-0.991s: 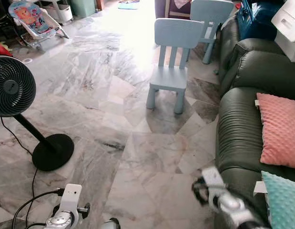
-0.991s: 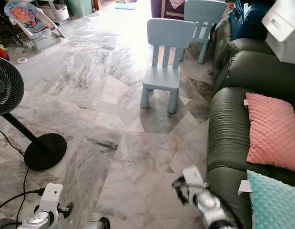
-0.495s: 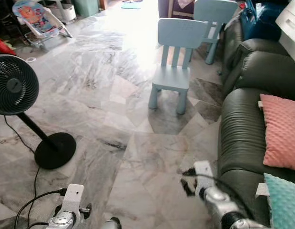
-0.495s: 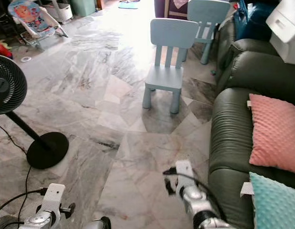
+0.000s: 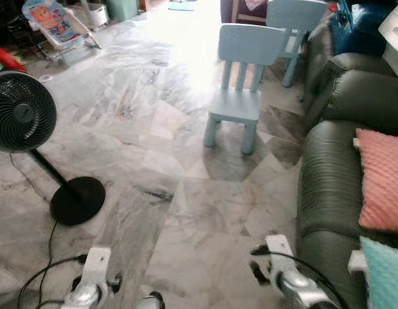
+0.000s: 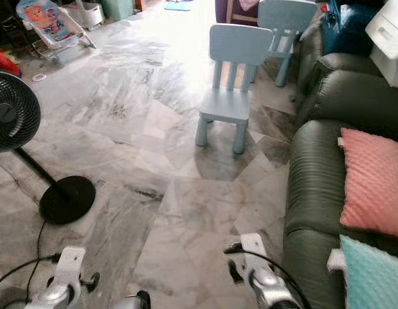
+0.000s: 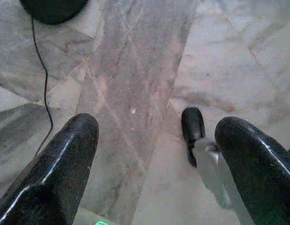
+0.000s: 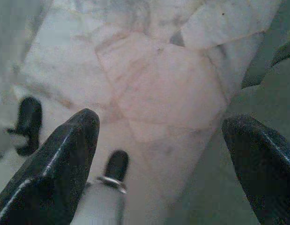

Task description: Move the pillow to the sofa

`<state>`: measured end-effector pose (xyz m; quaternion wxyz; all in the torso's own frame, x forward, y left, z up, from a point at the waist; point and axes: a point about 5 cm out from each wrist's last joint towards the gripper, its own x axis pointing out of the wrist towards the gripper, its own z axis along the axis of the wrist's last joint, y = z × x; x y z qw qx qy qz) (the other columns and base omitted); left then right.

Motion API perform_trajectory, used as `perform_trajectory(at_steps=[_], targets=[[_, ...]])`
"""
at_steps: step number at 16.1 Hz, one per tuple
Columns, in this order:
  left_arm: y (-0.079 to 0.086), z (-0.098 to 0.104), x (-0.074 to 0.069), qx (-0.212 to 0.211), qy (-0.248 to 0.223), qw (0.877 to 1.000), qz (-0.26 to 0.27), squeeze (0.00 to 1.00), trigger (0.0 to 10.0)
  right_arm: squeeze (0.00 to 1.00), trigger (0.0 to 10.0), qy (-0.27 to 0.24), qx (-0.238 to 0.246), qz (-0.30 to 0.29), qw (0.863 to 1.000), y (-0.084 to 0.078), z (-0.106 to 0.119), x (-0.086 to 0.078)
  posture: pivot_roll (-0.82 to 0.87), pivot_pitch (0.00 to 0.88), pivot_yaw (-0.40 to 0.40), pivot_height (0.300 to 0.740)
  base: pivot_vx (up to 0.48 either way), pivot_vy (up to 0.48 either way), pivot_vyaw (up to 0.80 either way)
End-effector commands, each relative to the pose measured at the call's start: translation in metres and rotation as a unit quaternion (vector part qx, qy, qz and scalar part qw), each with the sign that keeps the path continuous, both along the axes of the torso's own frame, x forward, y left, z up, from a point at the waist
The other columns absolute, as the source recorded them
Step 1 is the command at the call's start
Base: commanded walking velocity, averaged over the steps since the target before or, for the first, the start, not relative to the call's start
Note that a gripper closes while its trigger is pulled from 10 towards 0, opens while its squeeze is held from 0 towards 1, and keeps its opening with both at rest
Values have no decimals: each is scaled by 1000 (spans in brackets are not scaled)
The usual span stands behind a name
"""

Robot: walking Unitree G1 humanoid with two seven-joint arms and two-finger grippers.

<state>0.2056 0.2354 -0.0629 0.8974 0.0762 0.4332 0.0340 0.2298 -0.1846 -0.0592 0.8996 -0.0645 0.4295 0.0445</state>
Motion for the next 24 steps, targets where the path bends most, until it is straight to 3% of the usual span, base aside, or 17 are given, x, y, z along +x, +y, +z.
perform_trajectory(at_steps=[1,15,19,22,24], targets=[[4,-6,-13,5,23,1000,10,0,10000,0,10000,3,7,9,1000,6,-1,-1,-14,139,-3,740,0,0,800],[3,-9,-16,5,46,999,-7,0,10000,0,10000,5,12,32,999,11,-2,-1,-3,112,-2,740,0,0,800],[5,-9,-18,6,51,999,-6,0,10000,0,10000,4,13,40,999,15,-1,0,2,105,-1,740,0,0,217],[11,-7,-17,-16,37,998,47,0,10000,0,10000,9,8,56,998,15,-2,-2,13,100,-9,740,0,0,533],[15,-6,-16,11,43,999,30,0,10000,0,10000,8,4,56,998,14,-2,-1,16,96,-10,740,0,0,800]])
